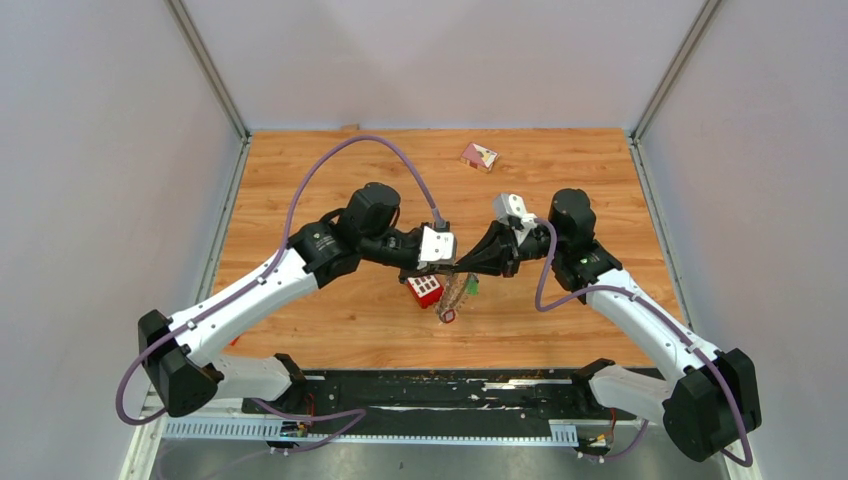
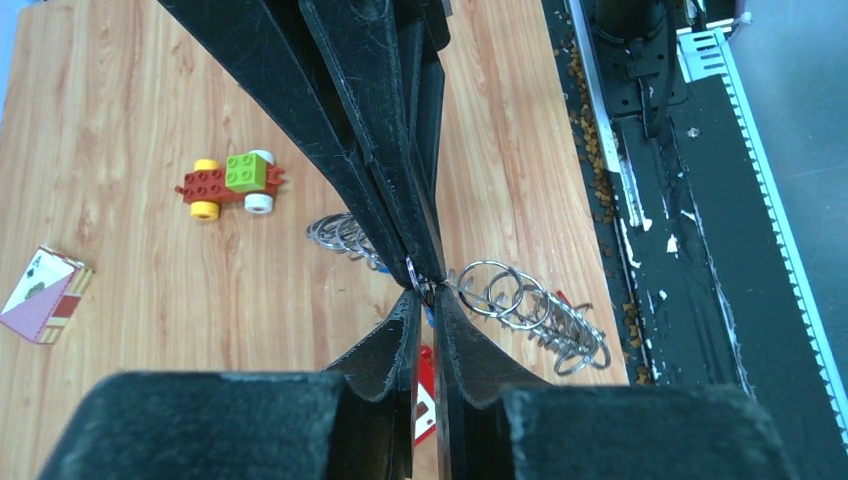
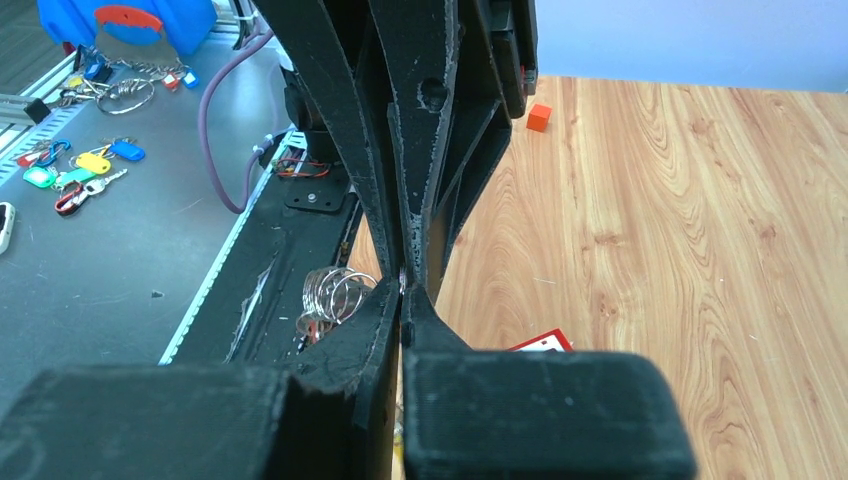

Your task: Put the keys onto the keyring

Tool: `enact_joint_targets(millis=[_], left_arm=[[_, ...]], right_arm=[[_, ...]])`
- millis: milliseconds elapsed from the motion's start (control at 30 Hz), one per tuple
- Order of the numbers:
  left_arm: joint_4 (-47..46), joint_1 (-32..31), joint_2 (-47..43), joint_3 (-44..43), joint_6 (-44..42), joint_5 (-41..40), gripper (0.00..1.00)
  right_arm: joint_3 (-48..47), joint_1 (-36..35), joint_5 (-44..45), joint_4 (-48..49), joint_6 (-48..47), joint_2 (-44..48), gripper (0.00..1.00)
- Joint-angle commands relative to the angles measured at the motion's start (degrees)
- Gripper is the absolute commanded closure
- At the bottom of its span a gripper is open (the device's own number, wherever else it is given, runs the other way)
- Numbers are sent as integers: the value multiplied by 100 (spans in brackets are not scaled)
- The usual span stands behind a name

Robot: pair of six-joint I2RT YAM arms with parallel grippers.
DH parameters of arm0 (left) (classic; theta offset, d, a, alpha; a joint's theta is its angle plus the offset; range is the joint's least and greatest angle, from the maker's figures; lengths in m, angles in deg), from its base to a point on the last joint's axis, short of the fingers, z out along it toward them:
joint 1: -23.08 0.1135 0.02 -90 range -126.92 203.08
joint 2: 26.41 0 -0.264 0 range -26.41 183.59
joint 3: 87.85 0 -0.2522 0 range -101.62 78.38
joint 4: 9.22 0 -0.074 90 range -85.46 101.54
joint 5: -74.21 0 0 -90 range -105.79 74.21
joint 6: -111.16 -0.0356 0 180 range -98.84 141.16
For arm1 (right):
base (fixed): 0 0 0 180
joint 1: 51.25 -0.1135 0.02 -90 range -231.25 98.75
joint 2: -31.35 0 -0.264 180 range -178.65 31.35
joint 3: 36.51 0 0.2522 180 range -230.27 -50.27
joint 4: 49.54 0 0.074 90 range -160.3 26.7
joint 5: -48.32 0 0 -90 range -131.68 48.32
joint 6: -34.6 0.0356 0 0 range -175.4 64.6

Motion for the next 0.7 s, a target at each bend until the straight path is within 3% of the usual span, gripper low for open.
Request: enact_joint_targets(millis=[0,200,400,667], left_arm=[[-272,-14,96,-115,277,71,87],[-260,-14,157,-211,456,33,100],[12,-14,112,-384,579,-197,100],[967,-23,318,-1047,614,-803,100]], right_arm=[[-230,-4,7,231,-88,82,100],[-225,-2,71,153,-187,65,100],[-263,-2,141,-36,-343,57,99],[-316,-2,281,-264,-526,29,82]])
